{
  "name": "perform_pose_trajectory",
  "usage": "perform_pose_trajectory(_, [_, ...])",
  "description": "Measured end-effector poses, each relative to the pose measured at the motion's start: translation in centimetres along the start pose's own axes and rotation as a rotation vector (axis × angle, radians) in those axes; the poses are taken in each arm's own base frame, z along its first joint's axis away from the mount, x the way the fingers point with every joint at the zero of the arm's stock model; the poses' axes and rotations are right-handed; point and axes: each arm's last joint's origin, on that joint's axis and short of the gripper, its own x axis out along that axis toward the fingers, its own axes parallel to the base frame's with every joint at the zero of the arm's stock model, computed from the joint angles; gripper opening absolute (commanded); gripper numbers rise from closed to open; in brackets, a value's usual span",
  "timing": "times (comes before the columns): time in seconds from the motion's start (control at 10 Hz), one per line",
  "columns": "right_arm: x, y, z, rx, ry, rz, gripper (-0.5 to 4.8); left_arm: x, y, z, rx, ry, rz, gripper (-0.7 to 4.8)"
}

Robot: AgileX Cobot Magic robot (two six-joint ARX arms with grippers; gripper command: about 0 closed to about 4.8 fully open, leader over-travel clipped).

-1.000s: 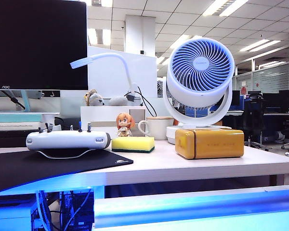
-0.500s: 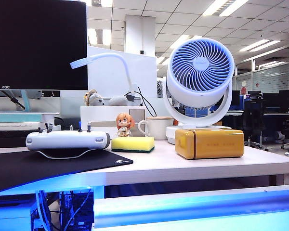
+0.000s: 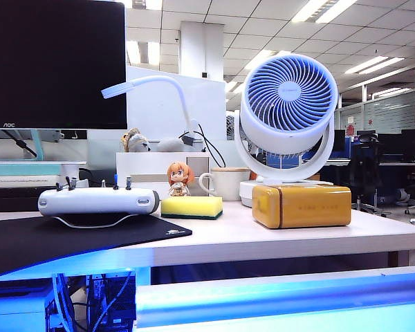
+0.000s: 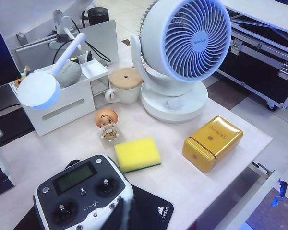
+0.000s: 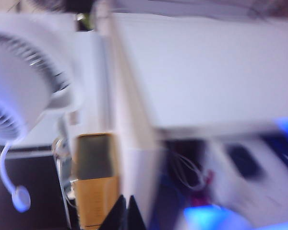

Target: Open the drawer, place the cleaning sponge inside, then close the drawer.

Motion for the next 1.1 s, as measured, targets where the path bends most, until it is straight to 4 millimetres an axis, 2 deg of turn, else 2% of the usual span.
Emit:
perform_pose_trajectory(0.3, [0.7, 4.4, 0.3, -0.234, -0.05, 0.072, -0.05, 0.0, 0.0, 0.0, 0.0, 0.0, 0.0, -0.06])
perform_pose_trajectory(0.4, [1.4, 4.9, -0.1, -0.266, -0.025, 0.086, -0.05, 0.0, 0.0, 0.0, 0.0, 0.0, 0.0, -0.06])
perform_pose_trajectory(0.7, [6.5, 7.4, -2.4, -0.346, 0.083, 0.156, -0.05, 0.0, 0.0, 0.0, 0.0, 0.0, 0.0, -0.06])
perform_pose_trajectory(0.8, [7.2, 8.2, -2.5, -0.367, 0.086, 0.175, -0.05, 0.0, 0.0, 0.0, 0.0, 0.0, 0.0, -0.06])
perform_pose_trajectory(0.9, [8.4, 9.9, -2.7, -0.413, 0.08, 0.221, -0.05, 0.0, 0.0, 0.0, 0.0, 0.0, -0.001, -0.06])
perform_pose_trajectory(1.0, [8.7, 11.1, -2.5, -0.438, 0.065, 0.245, -0.05, 0.0, 0.0, 0.0, 0.0, 0.0, 0.0, -0.06])
perform_pose_trajectory(1.1, [8.8, 13.3, -1.8, -0.479, 0.031, 0.282, -0.05, 0.0, 0.0, 0.0, 0.0, 0.0, 0.0, -0.06])
